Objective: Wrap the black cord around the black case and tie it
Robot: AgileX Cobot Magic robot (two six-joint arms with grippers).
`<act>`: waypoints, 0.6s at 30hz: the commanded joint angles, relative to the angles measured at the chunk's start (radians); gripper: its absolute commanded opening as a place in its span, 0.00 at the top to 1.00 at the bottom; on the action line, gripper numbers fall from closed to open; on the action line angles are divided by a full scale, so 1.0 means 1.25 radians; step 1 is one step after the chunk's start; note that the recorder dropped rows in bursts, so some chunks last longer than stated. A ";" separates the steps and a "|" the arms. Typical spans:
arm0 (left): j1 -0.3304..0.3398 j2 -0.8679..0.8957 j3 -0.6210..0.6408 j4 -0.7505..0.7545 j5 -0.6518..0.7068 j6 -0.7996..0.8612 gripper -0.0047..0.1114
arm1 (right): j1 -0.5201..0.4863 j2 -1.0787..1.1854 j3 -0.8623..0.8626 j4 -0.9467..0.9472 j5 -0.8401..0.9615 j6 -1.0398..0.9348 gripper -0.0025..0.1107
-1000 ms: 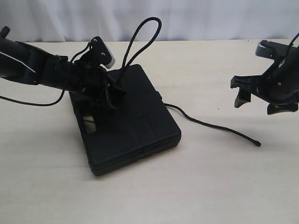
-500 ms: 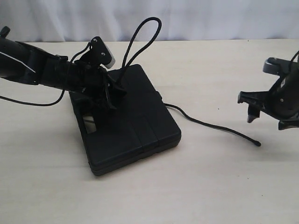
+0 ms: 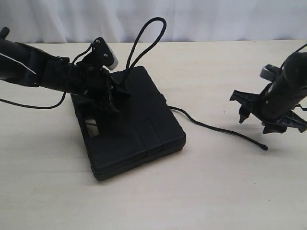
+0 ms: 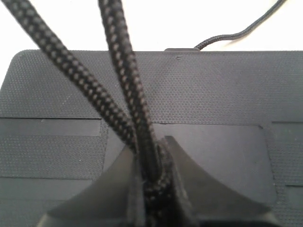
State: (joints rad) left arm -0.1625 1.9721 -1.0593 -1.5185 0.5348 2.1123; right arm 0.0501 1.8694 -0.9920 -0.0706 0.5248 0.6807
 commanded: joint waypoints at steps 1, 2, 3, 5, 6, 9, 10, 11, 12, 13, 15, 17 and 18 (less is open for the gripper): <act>-0.002 -0.002 -0.001 -0.009 0.011 0.025 0.96 | 0.055 0.001 -0.024 0.009 -0.033 -0.037 0.46; -0.002 -0.002 -0.001 -0.009 0.011 0.025 0.96 | 0.065 0.001 -0.032 0.009 -0.021 -0.054 0.46; -0.002 -0.002 -0.001 -0.009 0.011 0.025 0.96 | 0.080 0.001 -0.047 0.001 -0.015 -0.123 0.46; -0.002 -0.002 -0.001 -0.009 0.011 0.025 0.96 | 0.095 0.001 -0.064 -0.001 -0.001 -0.318 0.46; -0.002 -0.002 -0.001 -0.009 0.011 0.025 0.96 | 0.102 0.001 -0.067 -0.001 0.005 -0.448 0.46; -0.002 -0.002 -0.001 -0.007 0.011 0.025 0.96 | 0.102 0.001 -0.065 0.011 0.033 -0.719 0.47; -0.002 -0.002 -0.001 -0.002 0.011 0.025 0.96 | 0.102 0.001 -0.065 0.011 0.051 -0.865 0.47; -0.002 -0.002 -0.001 0.007 0.011 0.025 0.96 | 0.102 0.001 -0.065 0.011 0.057 -0.921 0.47; -0.002 -0.002 -0.001 0.039 0.011 0.025 0.96 | 0.102 0.001 -0.065 0.012 0.057 -0.995 0.47; -0.002 -0.002 -0.001 0.082 0.013 0.025 0.96 | 0.102 0.001 -0.065 0.012 0.057 -1.023 0.50; -0.002 -0.002 -0.001 0.167 0.033 0.025 0.96 | 0.102 0.007 -0.065 0.012 0.059 -1.026 0.60; -0.002 -0.002 -0.001 0.203 0.062 0.025 0.96 | 0.102 0.031 -0.067 0.012 0.081 -1.026 0.66; -0.002 -0.002 -0.001 0.207 0.073 0.025 0.96 | 0.102 0.044 -0.067 0.012 0.088 -1.030 0.66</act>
State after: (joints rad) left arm -0.1625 1.9721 -1.0593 -1.3054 0.5881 2.1123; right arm 0.1761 1.8973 -1.0705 -0.0551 0.6105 -0.5880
